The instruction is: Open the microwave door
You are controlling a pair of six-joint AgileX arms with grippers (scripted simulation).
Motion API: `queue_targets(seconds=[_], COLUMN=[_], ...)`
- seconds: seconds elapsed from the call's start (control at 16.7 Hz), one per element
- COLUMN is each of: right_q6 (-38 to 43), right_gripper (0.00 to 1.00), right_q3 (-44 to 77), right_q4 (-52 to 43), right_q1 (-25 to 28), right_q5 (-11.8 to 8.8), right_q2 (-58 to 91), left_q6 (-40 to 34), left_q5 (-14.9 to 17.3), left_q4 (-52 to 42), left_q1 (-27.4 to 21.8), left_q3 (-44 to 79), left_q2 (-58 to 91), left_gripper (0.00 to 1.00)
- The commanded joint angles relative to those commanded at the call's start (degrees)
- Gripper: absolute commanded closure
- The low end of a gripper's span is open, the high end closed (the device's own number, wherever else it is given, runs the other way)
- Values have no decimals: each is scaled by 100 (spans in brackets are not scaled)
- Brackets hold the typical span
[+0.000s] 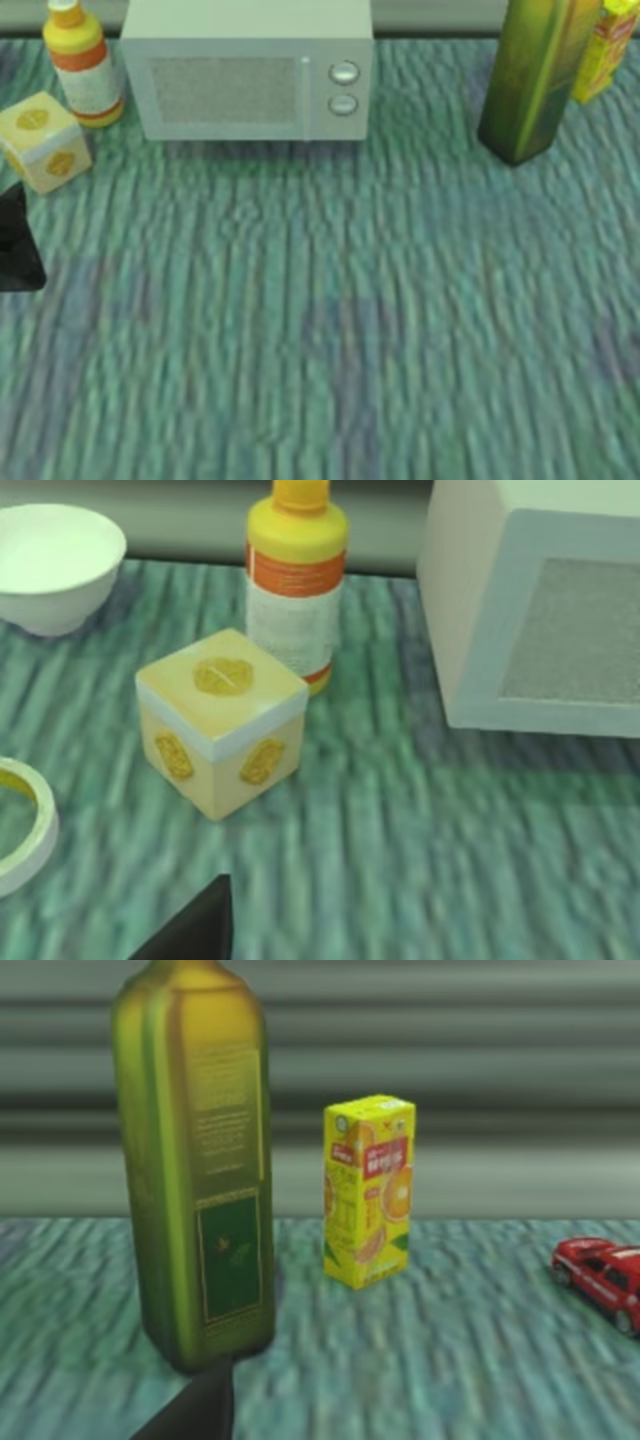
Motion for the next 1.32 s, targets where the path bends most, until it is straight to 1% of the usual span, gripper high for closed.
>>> queue_targets(seconds=[0.18, 0.54, 0.78, 1.02, 1.2, 1.32], right_q6=[0, 0, 0, 0, 0, 0], right_gripper=[0, 0, 0, 0, 0, 0], right_q3=[0, 0, 0, 0, 0, 0], right_q4=[0, 0, 0, 0, 0, 0], right_q1=[0, 0, 0, 0, 0, 0], right_q5=[0, 0, 0, 0, 0, 0], right_q2=[0, 0, 0, 0, 0, 0], left_q6=[-435, -1368, -1882, -2229, -2376, -2413], left_q5=[-211, -627, -886, -1097, -1201, -1229], left_q4=[-879, -2594, -3691, -4638, -5129, -5271], left_q1=[-447, -1372, -1921, -2336, -2529, -2582], left_q3=[1880, 6029, 8364, 9916, 10541, 10706], left_q2=[1709, 5139, 7240, 8866, 9603, 9801], left_gripper=[0, 0, 0, 0, 0, 0])
